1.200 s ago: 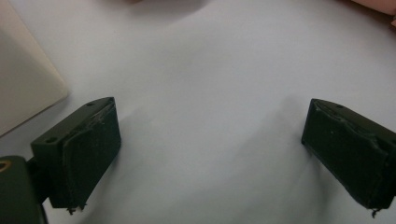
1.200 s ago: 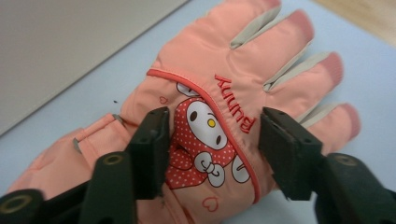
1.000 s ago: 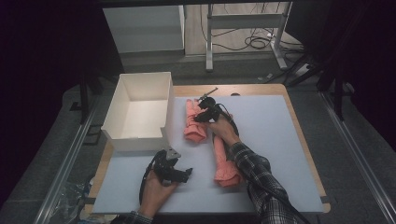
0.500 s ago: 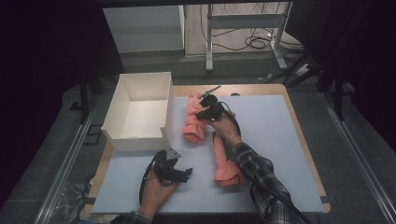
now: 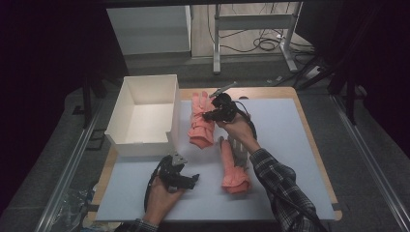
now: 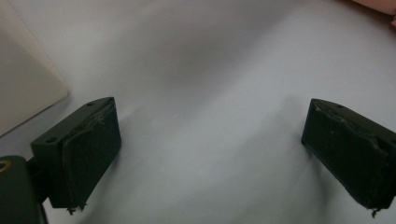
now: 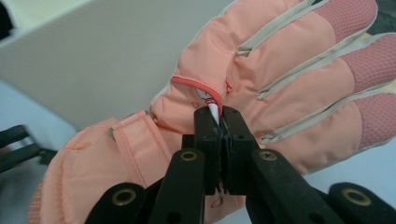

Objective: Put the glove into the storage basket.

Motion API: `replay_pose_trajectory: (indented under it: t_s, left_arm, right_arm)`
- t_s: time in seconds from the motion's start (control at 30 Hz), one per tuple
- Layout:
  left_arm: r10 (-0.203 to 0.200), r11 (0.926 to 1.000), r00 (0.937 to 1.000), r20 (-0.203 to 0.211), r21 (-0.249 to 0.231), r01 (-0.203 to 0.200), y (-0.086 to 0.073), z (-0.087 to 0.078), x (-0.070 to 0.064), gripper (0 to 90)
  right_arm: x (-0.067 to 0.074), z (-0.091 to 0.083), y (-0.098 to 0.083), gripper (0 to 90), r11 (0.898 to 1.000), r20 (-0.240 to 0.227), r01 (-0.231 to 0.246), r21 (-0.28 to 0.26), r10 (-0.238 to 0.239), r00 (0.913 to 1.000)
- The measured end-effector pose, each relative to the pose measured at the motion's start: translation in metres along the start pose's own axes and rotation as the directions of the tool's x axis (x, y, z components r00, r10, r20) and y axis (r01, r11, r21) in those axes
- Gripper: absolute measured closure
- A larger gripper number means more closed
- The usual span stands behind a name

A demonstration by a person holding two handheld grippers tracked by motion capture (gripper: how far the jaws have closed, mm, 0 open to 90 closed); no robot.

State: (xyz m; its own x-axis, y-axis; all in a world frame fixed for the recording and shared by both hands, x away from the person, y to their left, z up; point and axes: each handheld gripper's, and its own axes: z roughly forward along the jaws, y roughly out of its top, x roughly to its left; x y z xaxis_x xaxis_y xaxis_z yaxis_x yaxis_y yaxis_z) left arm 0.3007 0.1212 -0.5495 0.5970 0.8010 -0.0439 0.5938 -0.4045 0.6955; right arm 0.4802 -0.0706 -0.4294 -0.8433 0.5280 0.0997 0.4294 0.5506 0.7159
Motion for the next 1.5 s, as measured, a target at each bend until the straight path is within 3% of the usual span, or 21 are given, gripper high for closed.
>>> replay_pose_trajectory:
  t_s: [0.33,0.57,0.9,1.07,1.23,1.5]
  left_arm:
    - [-0.001,1.0,1.0,-0.001,-0.004,0.001,0.0,0.0,0.0,4.5]
    - [-0.001,1.0,1.0,-0.002,-0.002,0.001,0.0,0.0,0.0,4.5]
    - [-0.001,1.0,1.0,-0.001,-0.002,0.001,0.0,0.0,0.0,4.5]
    - [-0.001,1.0,1.0,-0.002,-0.002,0.001,0.0,0.0,0.0,4.5]
    - [-0.001,1.0,1.0,-0.002,-0.002,0.001,0.0,0.0,0.0,4.5]
    - [0.0,1.0,1.0,-0.002,-0.002,0.0,0.0,0.0,0.0,4.5]
  right_arm:
    - [0.015,-0.048,-0.012,86.2,1.0,-0.046,0.018,0.001,-0.018,0.9988]
    - [0.021,-0.083,-0.037,86.2,1.0,-0.069,0.023,0.01,-0.022,0.9974]
    - [0.033,-0.117,-0.084,86.1,0.999,-0.051,0.017,0.039,-0.015,0.9986]
    - [0.036,-0.116,-0.106,86.1,0.998,-0.047,0.012,0.059,-0.009,0.9988]
    - [0.032,-0.099,-0.124,85.5,0.997,-0.051,0.005,0.073,-0.001,0.9987]
    - [0.034,-0.083,-0.136,84.1,0.997,-0.012,0.016,0.078,-0.015,0.9998]
